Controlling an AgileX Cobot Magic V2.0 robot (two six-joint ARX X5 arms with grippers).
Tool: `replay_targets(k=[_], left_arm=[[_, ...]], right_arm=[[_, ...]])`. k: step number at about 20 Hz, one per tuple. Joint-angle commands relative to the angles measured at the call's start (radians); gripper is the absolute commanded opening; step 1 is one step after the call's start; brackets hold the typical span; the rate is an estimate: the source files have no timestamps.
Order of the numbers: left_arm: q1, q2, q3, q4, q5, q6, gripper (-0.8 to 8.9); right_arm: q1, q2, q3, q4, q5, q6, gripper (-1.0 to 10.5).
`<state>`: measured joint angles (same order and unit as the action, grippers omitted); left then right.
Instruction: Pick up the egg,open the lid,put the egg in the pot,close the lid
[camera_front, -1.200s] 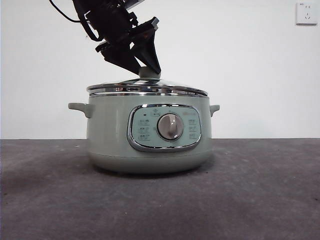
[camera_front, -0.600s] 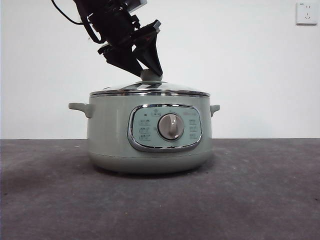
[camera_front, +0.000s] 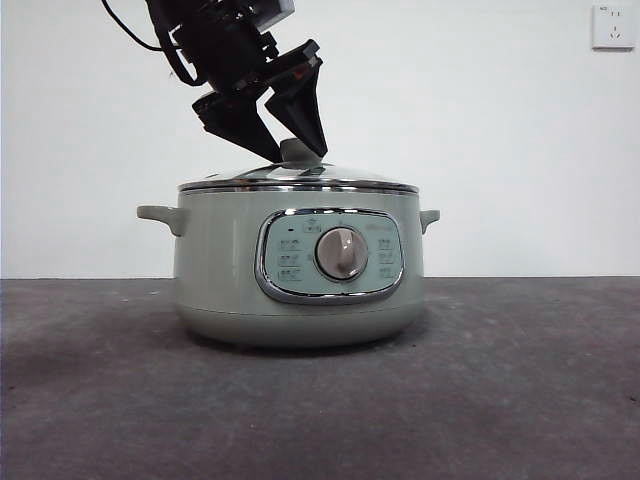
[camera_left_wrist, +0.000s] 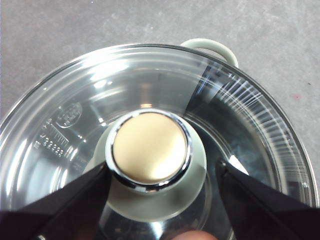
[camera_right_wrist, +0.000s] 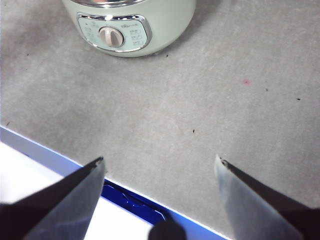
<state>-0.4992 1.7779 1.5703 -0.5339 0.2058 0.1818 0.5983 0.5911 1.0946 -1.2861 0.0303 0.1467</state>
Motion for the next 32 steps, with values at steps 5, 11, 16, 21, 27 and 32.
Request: replay_targets(k=[5,11,16,21,27,32], left_arm=[[0.003,-0.112,-0.009,-0.097,0.007,-0.004,3.55],[0.003,-0.335,-0.009,-0.362,0.012,-0.018,3.46],[0.003,-0.492,-0.009,-0.573,0.135,-0.05,3.46],[0.003,-0.556,-0.009,-0.672,0.172,-0.053,3.45],[0.003,-0.556,-0.009,-0.715,0.172,-0.05,1.05],[0.003,-0.556,-0.009,-0.715,0.171,-0.046,-0.07]], right_arm=[[0.003,-0.002,-0.008,0.008,0.005,0.01,3.7],[0.003,-0.002,-0.008,0.013,0.005,0.01,3.7],[0.003,0.0,-0.008,0.015,0.005,0.008,3.7],[0.003,0.0,-0.008,0.014,0.004,0.008,3.7],[0.003,0.0,-0.008,0.013,0.004,0.009,3.7],[0.003,0.0,-0.008,-0.002,0.004,0.01,-0.2]])
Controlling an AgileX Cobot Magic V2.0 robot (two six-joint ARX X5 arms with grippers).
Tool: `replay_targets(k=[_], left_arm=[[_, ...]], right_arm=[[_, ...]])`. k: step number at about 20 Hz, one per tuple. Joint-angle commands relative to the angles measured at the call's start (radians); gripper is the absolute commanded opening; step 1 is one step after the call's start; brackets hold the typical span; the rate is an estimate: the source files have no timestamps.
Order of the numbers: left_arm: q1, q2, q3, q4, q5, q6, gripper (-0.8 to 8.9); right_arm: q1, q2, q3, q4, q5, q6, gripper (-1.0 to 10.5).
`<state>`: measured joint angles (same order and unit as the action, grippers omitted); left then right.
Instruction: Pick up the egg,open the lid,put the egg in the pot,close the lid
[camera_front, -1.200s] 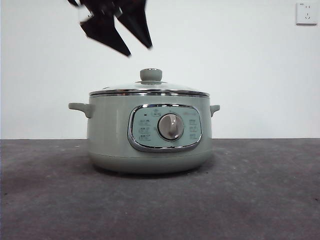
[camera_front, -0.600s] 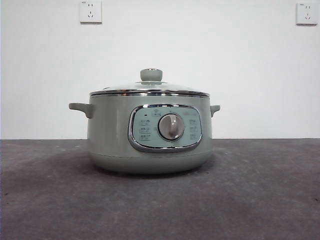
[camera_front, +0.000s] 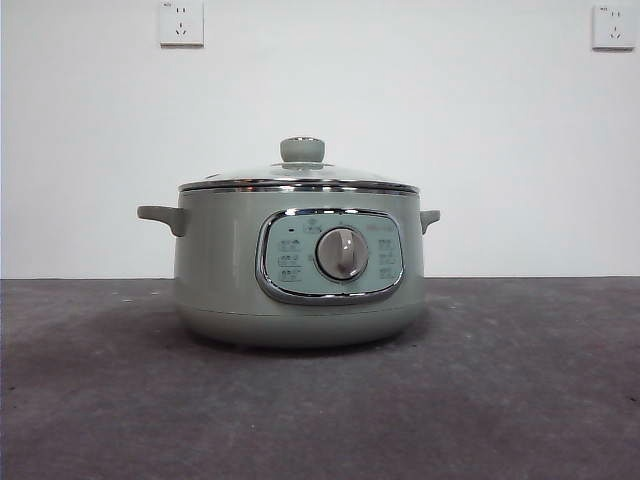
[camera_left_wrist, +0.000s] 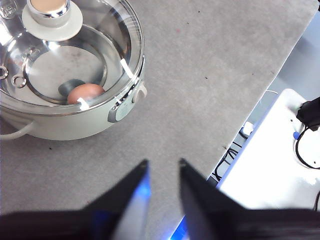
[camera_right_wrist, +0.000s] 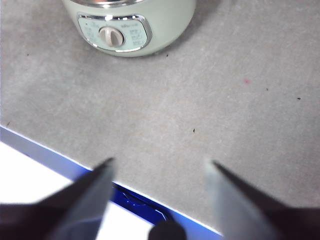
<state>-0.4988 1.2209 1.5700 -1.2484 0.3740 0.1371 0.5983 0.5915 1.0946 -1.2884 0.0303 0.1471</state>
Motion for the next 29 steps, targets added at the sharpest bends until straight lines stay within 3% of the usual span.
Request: replay_targets(k=[1,16,23,27,29], left_arm=[[0.002,0.001,-0.008,-0.001,0.003,-0.002,-0.07],[0.002,0.001,-0.008,0.027,-0.001,-0.002,-0.04],[0.004,-0.01,-0.008,0.179,-0.019,0.006,-0.04],[0.095,-0.1,-0.013,0.358,-0.053,0.104,-0.04],[0.171,-0.187,-0.044,0.435,-0.051,0.11,-0.04]], right_arm=[[0.003,0.0,-0.008,0.0,0.004,0.011,-0.1],[0.003,0.0,-0.008,0.002,0.005,0.036,0.0],[0.003,0.0,-0.008,0.002,0.006,0.036,0.0],[0.003,0.0,-0.008,0.001,0.006,0.036,0.0],[0.003,0.0,-0.008,0.002,0.006,0.036,0.0]])
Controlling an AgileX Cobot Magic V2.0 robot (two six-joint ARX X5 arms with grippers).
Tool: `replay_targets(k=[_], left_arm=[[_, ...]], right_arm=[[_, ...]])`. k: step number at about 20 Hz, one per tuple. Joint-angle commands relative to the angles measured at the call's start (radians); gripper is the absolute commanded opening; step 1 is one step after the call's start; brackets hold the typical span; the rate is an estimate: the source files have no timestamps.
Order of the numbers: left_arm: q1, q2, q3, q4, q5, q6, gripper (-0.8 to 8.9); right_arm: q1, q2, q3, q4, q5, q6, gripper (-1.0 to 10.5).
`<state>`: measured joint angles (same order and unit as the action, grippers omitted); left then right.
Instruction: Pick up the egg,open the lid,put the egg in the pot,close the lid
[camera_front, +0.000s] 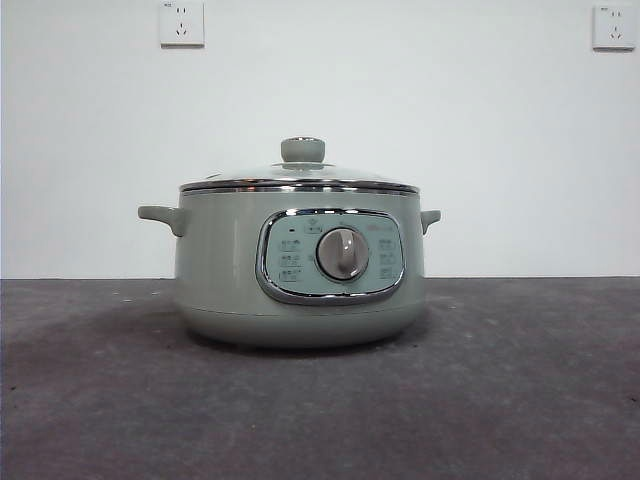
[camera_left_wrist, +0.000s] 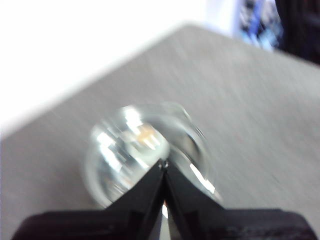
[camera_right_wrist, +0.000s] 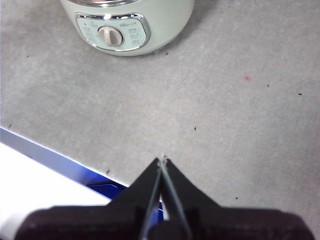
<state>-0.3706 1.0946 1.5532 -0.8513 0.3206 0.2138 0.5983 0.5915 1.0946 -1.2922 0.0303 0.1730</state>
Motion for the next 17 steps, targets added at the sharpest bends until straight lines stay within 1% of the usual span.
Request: replay_targets(k=[1,3,5,8,10,13,15,17], left_arm=[[0.091,-0.111,-0.06,0.07,0.002,0.034,-0.04],[0.2,-0.219,-0.162,0.138,0.0,0.033,-0.04],[0.303,-0.338,-0.308,0.22,0.0,0.033,-0.04],[0.399,-0.506,-0.567,0.374,-0.007,0.034,-0.04],[0.418,-0.604,-0.754,0.476,-0.007,0.024,-0.04],[0.419,-0.721,-0.995,0.601,-0.007,-0.018,-0.04],[0.419,-0.785,-1.129,0.663,-0.008,-0.049,-0.04],[0.419,-0.841,-1.232,0.69,-0.012,-0.06,-0.04]], right_arm=[[0.003,0.0,-0.008,0.005,0.006,0.01,0.0],[0.003,0.001,-0.008,0.005,0.013,0.01,0.0],[0.003,0.001,-0.008,0.005,0.015,0.01,0.0],[0.003,0.001,-0.008,0.005,0.015,0.01,0.0],[0.003,0.001,-0.008,0.005,0.015,0.01,0.0],[0.003,0.001,-0.008,0.005,0.015,0.01,0.0],[0.003,0.001,-0.008,0.005,0.015,0.01,0.0],[0.003,0.001,-0.008,0.005,0.015,0.01,0.0]])
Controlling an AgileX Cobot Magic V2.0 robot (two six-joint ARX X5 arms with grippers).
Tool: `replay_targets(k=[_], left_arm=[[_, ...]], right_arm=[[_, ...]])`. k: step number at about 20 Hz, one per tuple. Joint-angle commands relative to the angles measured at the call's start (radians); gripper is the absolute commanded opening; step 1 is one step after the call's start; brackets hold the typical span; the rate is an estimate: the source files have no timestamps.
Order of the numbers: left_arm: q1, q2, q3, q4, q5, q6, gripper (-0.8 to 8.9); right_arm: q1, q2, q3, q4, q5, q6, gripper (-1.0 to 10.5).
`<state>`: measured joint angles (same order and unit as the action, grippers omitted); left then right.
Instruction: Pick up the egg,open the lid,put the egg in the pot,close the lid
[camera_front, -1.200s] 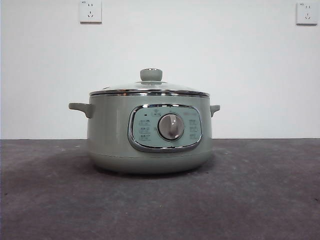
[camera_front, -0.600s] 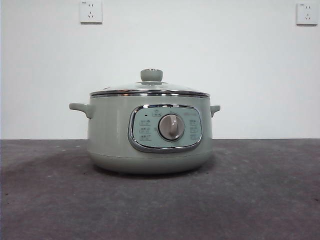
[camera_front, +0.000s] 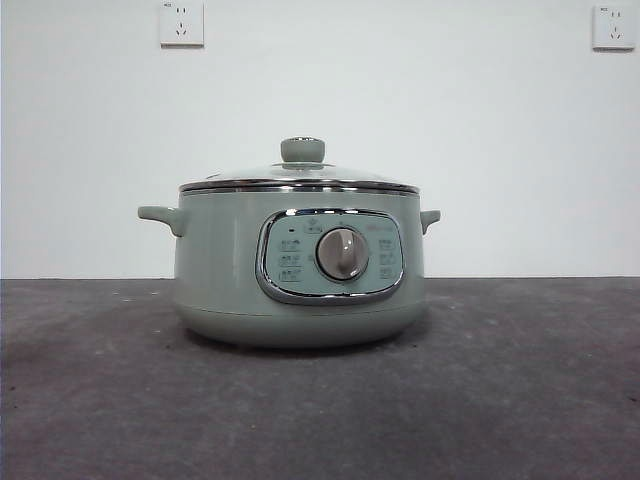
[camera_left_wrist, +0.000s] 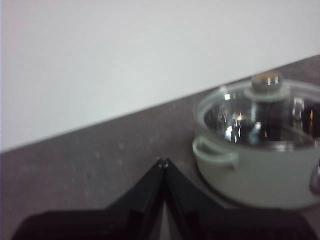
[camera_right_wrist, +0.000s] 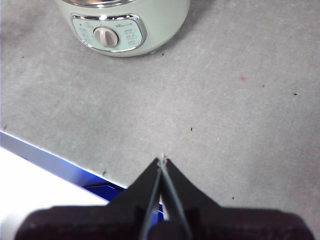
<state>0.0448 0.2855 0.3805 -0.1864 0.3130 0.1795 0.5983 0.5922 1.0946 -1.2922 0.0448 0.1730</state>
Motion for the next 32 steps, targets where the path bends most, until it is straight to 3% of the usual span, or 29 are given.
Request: replay_targets(k=[1,6,15,30,32], left_arm=[[0.003,-0.06,-0.102,0.03,-0.018,-0.031,-0.04],[0.003,-0.209,-0.257,0.029,-0.132,-0.058,-0.04],[0.003,-0.282,-0.368,0.019,-0.121,-0.182,-0.04],[0.003,-0.249,-0.368,0.018,-0.124,-0.183,-0.04],[0.003,-0.244,-0.368,0.018,-0.124,-0.182,-0.04]], right_arm=[[0.003,0.0,-0.008,0.005,0.001,0.01,0.0],[0.003,0.0,-0.008,0.005,0.001,0.01,0.0],[0.003,0.0,-0.008,0.005,0.001,0.01,0.0],[0.003,0.0,-0.008,0.006,0.001,0.01,0.0],[-0.018,-0.014,-0.008,0.014,0.039,-0.051,0.0]])
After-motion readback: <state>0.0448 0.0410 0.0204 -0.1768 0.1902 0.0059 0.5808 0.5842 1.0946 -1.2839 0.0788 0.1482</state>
